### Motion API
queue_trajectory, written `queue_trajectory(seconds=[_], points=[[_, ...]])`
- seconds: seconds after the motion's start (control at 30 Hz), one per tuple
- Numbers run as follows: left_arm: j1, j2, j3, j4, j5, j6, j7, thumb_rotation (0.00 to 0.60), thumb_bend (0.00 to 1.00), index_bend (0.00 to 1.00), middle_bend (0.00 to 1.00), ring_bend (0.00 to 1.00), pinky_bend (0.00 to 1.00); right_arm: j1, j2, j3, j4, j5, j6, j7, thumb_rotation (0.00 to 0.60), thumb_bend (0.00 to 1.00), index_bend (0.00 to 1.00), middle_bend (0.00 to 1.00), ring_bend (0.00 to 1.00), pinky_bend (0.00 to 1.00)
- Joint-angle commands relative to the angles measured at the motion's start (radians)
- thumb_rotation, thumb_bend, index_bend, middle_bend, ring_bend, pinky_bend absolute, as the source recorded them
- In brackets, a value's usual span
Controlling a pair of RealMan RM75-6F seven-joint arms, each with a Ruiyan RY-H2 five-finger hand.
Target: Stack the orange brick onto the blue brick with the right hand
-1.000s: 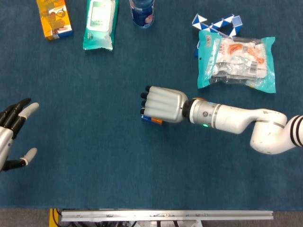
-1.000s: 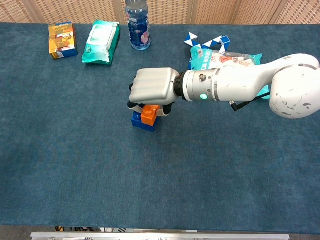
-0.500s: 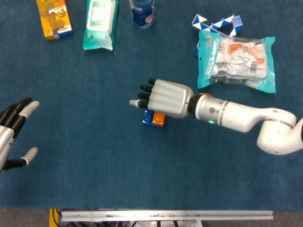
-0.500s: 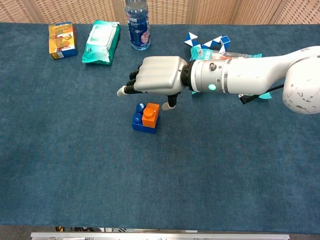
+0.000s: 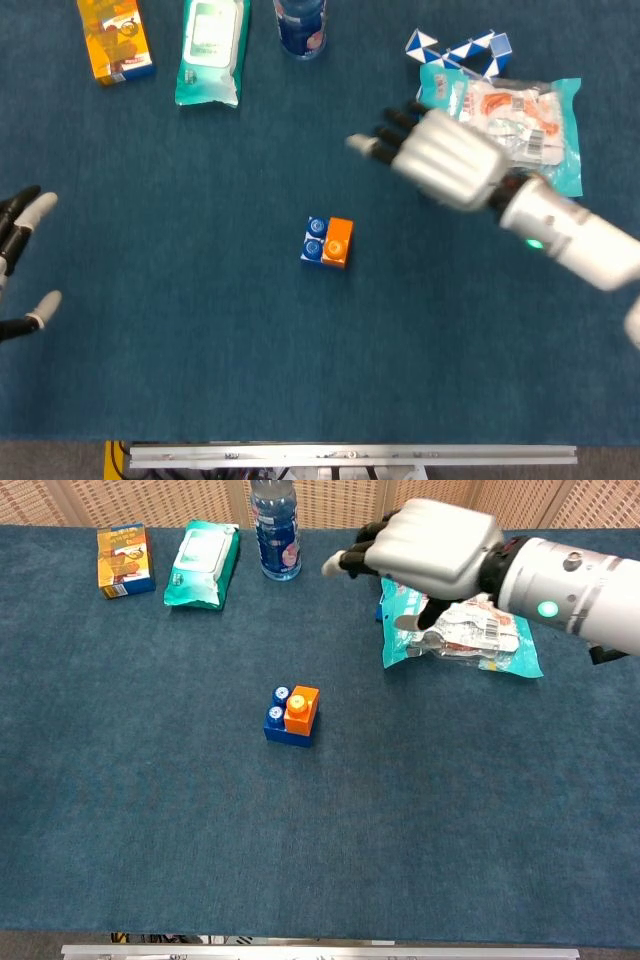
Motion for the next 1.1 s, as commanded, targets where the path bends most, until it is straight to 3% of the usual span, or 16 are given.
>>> queue_trajectory(seconds=[0.03,0.23,0.67,1.1], points=[[0.002,-0.014,-0.010,0.020,-0.013,0.007,0.010,0.600,0.27,0.05,0.07,0.10,0.21,-0.142,0.072,-0.028,-0.085,0.067,0.175,-0.081,0.600,0.26,0.29,0.36,0.26,0.32],[0.005,-0.045,-0.023,0.057,-0.025,0.020,0.030,0.600,0.27,0.05,0.07,0.10,0.21,-0.306,0.101,-0.071,-0.091,0.055,0.365,-0.078,0.600,0.28,0.38,0.42,0.31,0.35],[0.041,-0.139,-0.037,0.125,-0.034,0.088,0.089,0.600,0.27,0.06,0.07,0.10,0.21,-0.611,0.102,-0.134,-0.037,-0.010,0.651,0.042,0.600,0.28,0.42,0.45,0.35,0.36],[0.094,-0.207,-0.045,0.128,-0.034,0.175,0.161,0.600,0.27,0.06,0.07,0.10,0.20,-0.715,0.098,-0.140,-0.033,-0.102,0.682,0.073,0.600,0.28,0.43,0.45,0.35,0.36]])
